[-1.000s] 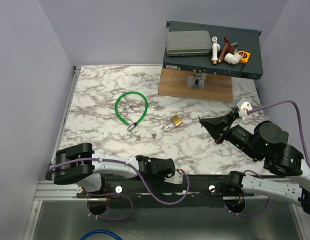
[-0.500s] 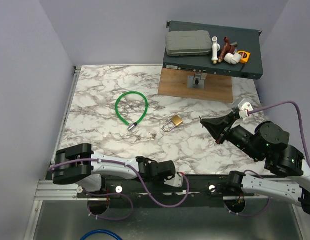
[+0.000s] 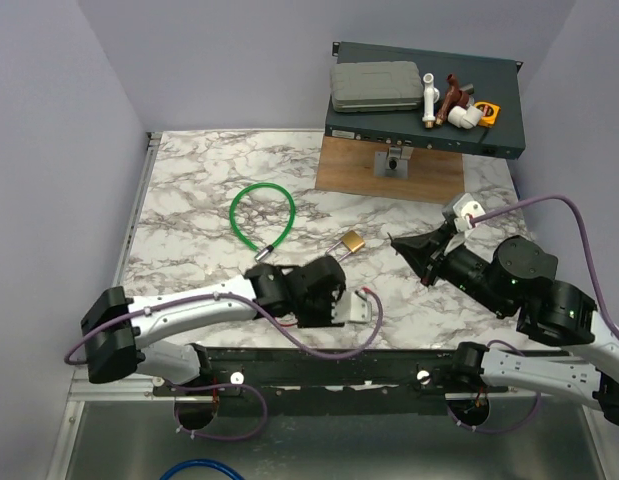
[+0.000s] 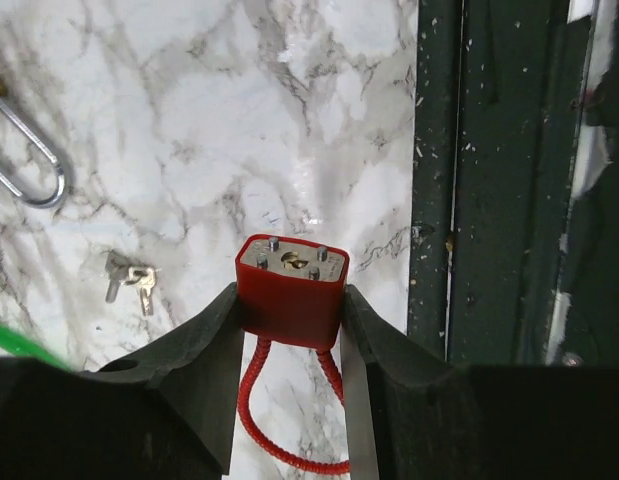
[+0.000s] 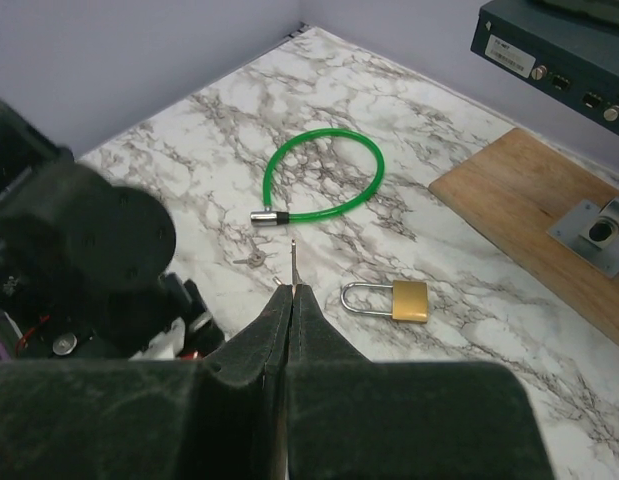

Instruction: Unlock with the key

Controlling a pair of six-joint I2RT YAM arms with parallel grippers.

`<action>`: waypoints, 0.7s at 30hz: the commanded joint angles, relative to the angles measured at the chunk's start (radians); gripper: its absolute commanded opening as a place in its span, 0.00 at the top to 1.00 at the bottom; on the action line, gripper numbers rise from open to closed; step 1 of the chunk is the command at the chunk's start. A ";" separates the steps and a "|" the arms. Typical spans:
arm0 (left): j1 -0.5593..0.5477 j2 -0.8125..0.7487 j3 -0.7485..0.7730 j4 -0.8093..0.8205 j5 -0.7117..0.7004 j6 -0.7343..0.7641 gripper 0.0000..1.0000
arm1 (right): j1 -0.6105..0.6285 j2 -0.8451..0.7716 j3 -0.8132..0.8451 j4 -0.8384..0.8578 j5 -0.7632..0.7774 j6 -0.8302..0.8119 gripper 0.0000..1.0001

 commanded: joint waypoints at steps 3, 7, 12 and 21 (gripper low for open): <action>0.257 -0.099 0.295 -0.471 0.525 0.175 0.93 | -0.002 0.039 0.088 -0.074 -0.016 -0.023 0.99; 0.404 -0.038 0.472 -0.791 0.728 0.326 0.93 | -0.003 0.106 0.134 -0.159 -0.120 -0.041 0.99; 0.484 0.032 0.567 -1.013 0.773 0.393 0.92 | -0.003 0.246 0.214 -0.266 -0.229 -0.151 0.99; 0.529 0.015 0.439 -1.012 0.842 0.393 0.92 | -0.001 0.484 0.322 -0.442 -0.529 -0.336 0.99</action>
